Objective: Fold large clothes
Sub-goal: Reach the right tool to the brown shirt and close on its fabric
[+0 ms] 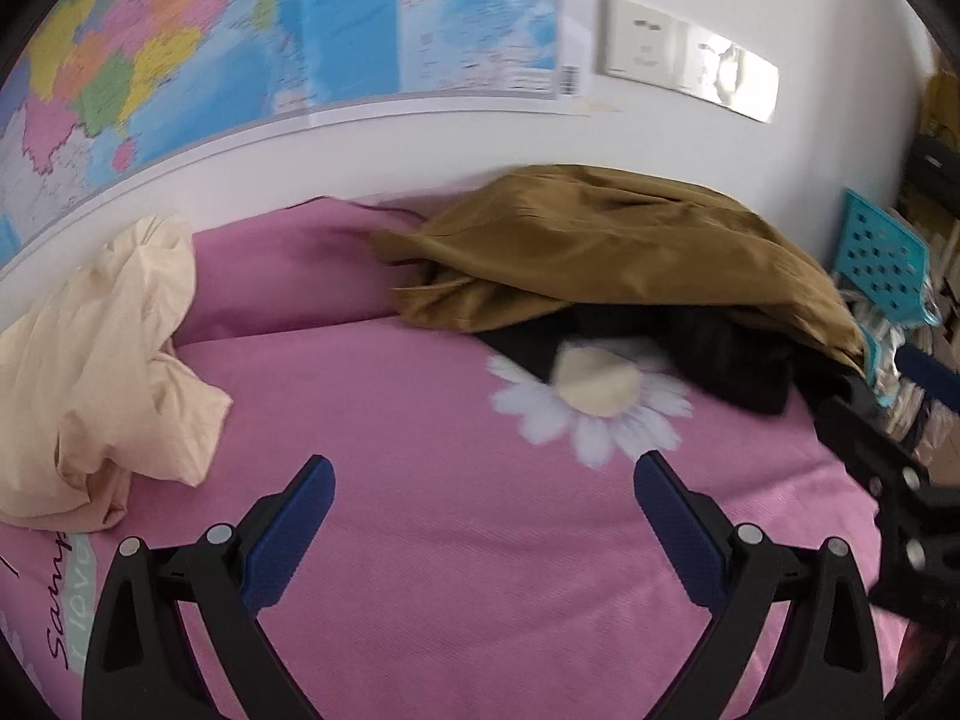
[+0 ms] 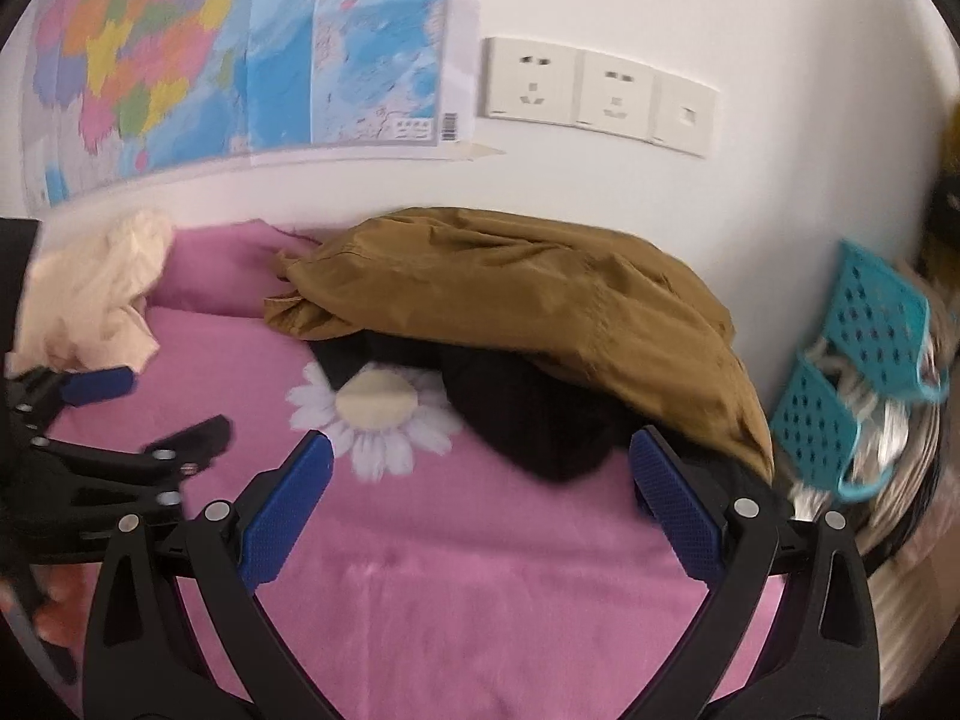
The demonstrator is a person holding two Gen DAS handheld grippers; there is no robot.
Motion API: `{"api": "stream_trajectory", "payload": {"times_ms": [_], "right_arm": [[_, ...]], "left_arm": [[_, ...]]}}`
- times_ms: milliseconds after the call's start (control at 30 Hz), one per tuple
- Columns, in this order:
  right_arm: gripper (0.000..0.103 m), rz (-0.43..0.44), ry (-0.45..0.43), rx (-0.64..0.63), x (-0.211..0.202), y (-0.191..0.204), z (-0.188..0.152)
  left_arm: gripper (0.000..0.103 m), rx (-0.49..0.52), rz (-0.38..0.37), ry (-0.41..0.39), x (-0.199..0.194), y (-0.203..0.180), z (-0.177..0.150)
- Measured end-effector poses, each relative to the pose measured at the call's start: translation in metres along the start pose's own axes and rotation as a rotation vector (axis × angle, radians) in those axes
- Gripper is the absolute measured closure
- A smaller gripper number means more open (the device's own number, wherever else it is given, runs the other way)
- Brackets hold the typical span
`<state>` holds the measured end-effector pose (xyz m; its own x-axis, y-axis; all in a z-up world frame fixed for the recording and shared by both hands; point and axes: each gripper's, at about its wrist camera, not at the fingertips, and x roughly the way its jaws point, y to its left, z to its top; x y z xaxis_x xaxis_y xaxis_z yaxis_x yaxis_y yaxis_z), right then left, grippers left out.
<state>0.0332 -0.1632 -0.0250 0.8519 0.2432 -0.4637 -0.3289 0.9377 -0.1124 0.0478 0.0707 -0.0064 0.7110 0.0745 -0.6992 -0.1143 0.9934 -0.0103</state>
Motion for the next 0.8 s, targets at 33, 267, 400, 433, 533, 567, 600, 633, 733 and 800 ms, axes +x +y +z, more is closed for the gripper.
{"api": "stream_trajectory", "payload": {"times_ms": [33, 267, 400, 433, 533, 567, 600, 633, 733, 800], "right_arm": [[0.005, -0.001, 0.003, -0.029, 0.011, 0.005, 0.007], [0.005, 0.022, 0.064, -0.208, 0.087, 0.037, 0.044], [0.005, -0.003, 0.099, -0.326, 0.125, 0.059, 0.054], [0.005, -0.016, 0.098, -0.351, 0.13, 0.063, 0.055], [0.043, 0.004, 0.114, -0.419, 0.141, 0.071, 0.058], [0.057, 0.024, 0.125, -0.419, 0.141, 0.07, 0.061], [0.066, 0.049, 0.123, -0.41, 0.137, 0.067, 0.066], [0.088, 0.061, 0.119, -0.405, 0.134, 0.065, 0.07], [0.1, 0.092, 0.081, -0.383, 0.111, 0.053, 0.084], [0.1, 0.109, 0.046, -0.334, 0.093, 0.037, 0.1]], "left_arm": [[0.006, -0.014, 0.014, 0.004, 0.005, 0.008, 0.004], [0.006, -0.049, 0.08, 0.024, 0.024, 0.043, 0.017], [0.006, -0.068, 0.094, 0.045, 0.034, 0.059, 0.021], [0.006, -0.072, 0.098, 0.05, 0.037, 0.063, 0.021], [0.006, -0.08, 0.104, 0.065, 0.043, 0.072, 0.021], [0.006, -0.081, 0.106, 0.069, 0.044, 0.074, 0.021], [0.006, -0.083, 0.106, 0.073, 0.046, 0.076, 0.021], [0.006, -0.085, 0.105, 0.079, 0.047, 0.078, 0.021], [0.006, -0.082, 0.105, 0.083, 0.05, 0.081, 0.02], [0.006, -0.076, 0.108, 0.084, 0.051, 0.082, 0.02]]}}
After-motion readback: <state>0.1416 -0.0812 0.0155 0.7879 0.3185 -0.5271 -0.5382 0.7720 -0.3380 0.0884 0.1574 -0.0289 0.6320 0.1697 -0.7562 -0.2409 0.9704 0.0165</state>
